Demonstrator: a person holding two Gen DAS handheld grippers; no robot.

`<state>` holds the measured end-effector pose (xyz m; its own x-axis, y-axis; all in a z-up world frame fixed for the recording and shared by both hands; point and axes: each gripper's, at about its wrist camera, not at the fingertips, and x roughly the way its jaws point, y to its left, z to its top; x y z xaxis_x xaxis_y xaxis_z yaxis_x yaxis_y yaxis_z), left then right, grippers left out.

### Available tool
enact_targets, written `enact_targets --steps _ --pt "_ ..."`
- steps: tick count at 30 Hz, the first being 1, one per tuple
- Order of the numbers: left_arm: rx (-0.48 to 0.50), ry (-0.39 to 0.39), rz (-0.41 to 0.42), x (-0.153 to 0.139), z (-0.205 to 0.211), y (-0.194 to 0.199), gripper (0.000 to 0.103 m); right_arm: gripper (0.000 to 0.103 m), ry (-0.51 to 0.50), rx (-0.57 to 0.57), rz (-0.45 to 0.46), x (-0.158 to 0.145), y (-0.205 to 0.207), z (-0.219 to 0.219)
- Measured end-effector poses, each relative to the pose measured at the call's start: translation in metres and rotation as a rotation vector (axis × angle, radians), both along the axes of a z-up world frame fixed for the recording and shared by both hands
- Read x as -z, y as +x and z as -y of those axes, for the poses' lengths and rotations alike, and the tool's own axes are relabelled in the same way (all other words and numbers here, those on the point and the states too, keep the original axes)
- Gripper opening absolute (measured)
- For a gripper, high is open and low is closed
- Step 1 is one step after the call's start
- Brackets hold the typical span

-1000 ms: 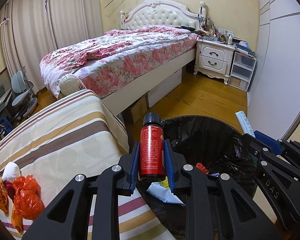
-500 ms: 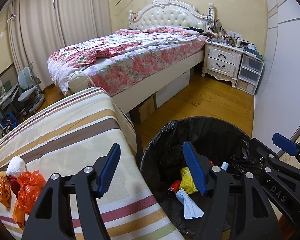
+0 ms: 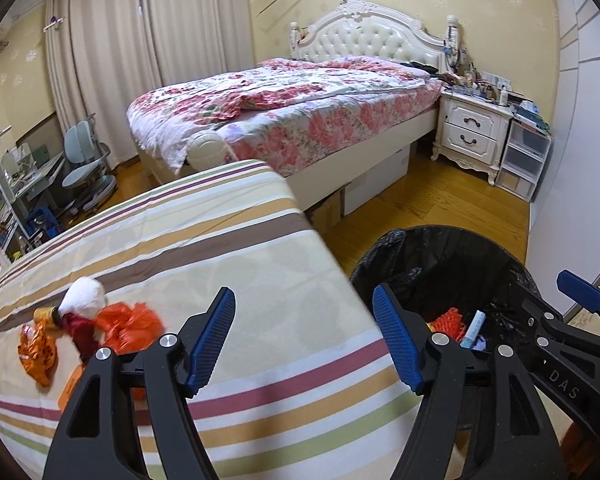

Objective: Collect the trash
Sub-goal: 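Open the left gripper while the right gripper opens, dropping can and tube into the bin, then grasp the orange cloth with the left gripper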

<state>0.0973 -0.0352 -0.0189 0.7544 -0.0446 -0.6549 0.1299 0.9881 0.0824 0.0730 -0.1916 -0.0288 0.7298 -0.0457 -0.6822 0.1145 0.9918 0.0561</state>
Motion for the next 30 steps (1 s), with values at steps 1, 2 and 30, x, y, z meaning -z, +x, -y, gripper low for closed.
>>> enact_targets --steps 1,2,30 --pt "-0.01 0.0 0.001 0.0 -0.005 -0.004 0.07 0.069 -0.002 -0.011 -0.001 0.0 -0.002 -0.005" --pt "-0.019 0.001 0.002 0.0 -0.01 -0.006 0.069 0.07 -0.004 -0.022 -0.002 0.0 -0.004 -0.011" --pt "-0.312 -0.01 -0.064 0.017 -0.166 -0.059 0.061 0.07 0.012 -0.36 -0.029 -0.006 -0.026 -0.16"
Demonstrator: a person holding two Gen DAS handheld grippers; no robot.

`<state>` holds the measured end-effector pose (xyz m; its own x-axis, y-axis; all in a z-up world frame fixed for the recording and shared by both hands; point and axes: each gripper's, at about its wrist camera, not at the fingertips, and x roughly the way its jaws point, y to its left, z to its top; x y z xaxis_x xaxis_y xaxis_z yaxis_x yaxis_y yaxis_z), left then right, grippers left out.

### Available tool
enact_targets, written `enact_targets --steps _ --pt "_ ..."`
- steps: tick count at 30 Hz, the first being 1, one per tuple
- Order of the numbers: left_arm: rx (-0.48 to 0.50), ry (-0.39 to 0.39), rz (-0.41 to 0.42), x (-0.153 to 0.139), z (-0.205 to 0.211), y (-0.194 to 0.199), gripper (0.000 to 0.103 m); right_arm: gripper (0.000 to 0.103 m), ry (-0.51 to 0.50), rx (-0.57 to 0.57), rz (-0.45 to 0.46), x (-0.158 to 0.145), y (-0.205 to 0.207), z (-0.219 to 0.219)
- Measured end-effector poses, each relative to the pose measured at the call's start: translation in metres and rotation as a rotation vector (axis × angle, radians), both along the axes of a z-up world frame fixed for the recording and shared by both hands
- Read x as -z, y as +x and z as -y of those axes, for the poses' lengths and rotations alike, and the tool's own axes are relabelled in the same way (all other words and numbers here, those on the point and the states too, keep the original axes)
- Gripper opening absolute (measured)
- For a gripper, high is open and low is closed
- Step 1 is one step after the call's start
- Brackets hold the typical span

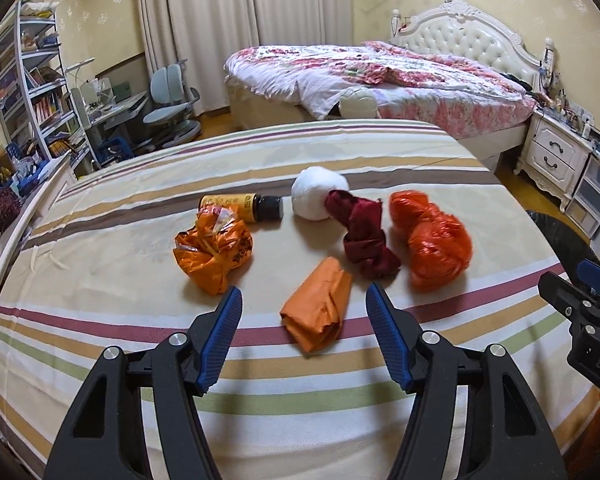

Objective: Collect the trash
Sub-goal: 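Grasp the orange cloth with the left gripper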

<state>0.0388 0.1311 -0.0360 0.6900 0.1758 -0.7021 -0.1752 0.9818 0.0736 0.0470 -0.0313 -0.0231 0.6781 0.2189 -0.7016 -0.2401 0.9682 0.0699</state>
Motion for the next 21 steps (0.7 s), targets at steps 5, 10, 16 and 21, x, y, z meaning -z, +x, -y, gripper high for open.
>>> enact_targets --steps 5,10,16,21 --pt "0.027 -0.029 -0.045 0.006 -0.005 0.006 0.055 0.07 -0.006 -0.039 -0.003 0.0 0.004 -0.017" --pt "0.052 -0.086 -0.067 0.01 -0.01 0.007 0.038 0.07 -0.006 -0.072 -0.002 -0.002 0.004 -0.03" --pt "0.052 -0.109 -0.044 0.007 -0.016 -0.004 0.034 0.07 -0.006 -0.111 0.002 -0.004 0.003 -0.045" --pt "0.024 -0.069 -0.019 0.003 -0.022 -0.006 0.034 0.07 0.003 -0.14 0.002 -0.008 0.001 -0.058"
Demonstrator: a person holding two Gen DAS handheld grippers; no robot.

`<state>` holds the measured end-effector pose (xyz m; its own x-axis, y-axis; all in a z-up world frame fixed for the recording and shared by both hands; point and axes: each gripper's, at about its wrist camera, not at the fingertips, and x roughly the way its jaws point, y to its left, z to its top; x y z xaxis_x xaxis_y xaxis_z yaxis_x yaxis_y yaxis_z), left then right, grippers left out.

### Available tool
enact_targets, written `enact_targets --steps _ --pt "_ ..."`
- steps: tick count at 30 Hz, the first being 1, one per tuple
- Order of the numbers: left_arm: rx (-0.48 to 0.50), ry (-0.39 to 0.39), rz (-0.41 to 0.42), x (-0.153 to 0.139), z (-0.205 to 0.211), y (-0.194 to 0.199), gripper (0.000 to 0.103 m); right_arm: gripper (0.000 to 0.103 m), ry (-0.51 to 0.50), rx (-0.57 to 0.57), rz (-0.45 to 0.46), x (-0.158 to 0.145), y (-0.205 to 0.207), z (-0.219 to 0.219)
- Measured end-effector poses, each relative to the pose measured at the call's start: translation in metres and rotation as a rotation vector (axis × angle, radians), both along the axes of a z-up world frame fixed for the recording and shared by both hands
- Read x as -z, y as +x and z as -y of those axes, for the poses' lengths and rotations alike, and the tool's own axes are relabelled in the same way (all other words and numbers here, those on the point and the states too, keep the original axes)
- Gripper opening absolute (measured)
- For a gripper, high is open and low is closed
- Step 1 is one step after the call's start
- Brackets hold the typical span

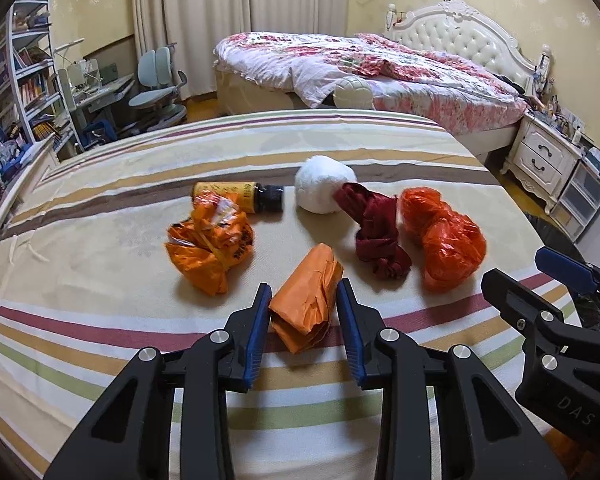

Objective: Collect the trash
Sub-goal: 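Grasp the orange cloth with the left gripper, then grasp the red plastic bag with the right gripper while the left gripper lifts the orange cloth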

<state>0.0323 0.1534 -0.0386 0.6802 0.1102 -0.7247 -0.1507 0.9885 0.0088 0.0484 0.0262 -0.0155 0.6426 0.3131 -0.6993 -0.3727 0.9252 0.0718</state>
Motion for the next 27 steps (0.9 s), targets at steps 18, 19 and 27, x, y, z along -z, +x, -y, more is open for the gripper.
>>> enact_targets --steps 18,19,27 --pt "-0.115 -0.01 0.059 -0.021 -0.051 -0.014 0.034 0.07 -0.03 -0.005 -0.003 -0.002 0.033 -0.039" --pt "-0.118 -0.011 0.057 -0.02 -0.052 -0.014 0.034 0.068 -0.034 -0.003 -0.012 0.001 0.036 -0.041" --pt "-0.12 -0.027 0.044 -0.013 -0.054 -0.015 0.034 0.043 -0.039 -0.017 -0.079 0.016 0.039 -0.043"
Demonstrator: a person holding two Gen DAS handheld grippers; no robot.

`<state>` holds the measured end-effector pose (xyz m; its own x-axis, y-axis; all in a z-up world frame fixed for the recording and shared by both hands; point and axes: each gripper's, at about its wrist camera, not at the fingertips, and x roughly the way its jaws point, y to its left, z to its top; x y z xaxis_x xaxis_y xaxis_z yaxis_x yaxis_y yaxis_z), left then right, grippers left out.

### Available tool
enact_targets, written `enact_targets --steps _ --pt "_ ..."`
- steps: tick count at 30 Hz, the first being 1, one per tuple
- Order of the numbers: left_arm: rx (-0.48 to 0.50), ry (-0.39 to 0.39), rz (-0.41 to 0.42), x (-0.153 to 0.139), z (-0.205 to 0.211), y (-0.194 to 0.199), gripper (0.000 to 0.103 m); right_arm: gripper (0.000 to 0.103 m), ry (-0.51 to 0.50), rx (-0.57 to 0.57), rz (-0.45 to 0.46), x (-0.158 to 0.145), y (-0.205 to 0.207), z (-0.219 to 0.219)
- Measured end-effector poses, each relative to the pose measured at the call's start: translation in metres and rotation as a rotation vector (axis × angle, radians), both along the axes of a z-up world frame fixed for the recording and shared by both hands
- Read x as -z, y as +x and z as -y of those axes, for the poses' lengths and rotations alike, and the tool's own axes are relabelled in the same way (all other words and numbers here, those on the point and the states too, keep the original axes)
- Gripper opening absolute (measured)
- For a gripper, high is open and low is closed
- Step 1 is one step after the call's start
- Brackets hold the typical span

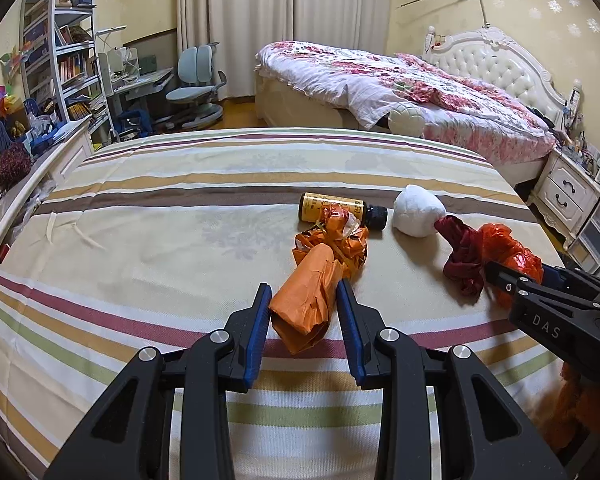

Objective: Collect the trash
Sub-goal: 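Grasp the red plastic bag with the right gripper while the left gripper lifts the orange cloth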

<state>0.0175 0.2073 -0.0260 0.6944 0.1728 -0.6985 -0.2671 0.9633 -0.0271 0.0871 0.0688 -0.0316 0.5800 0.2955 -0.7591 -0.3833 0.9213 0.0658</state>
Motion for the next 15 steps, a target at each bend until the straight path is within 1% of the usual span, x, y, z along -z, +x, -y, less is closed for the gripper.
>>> enact_targets --steps 8,15 --pt "0.005 -0.001 -0.005 0.003 0.003 -0.003 0.034 0.041 0.028 0.012 0.013 -0.003 -0.008 0.013" --pt "0.013 0.004 -0.007 0.004 0.009 -0.006 0.034 0.04 0.023 0.027 0.034 -0.005 -0.018 0.03"
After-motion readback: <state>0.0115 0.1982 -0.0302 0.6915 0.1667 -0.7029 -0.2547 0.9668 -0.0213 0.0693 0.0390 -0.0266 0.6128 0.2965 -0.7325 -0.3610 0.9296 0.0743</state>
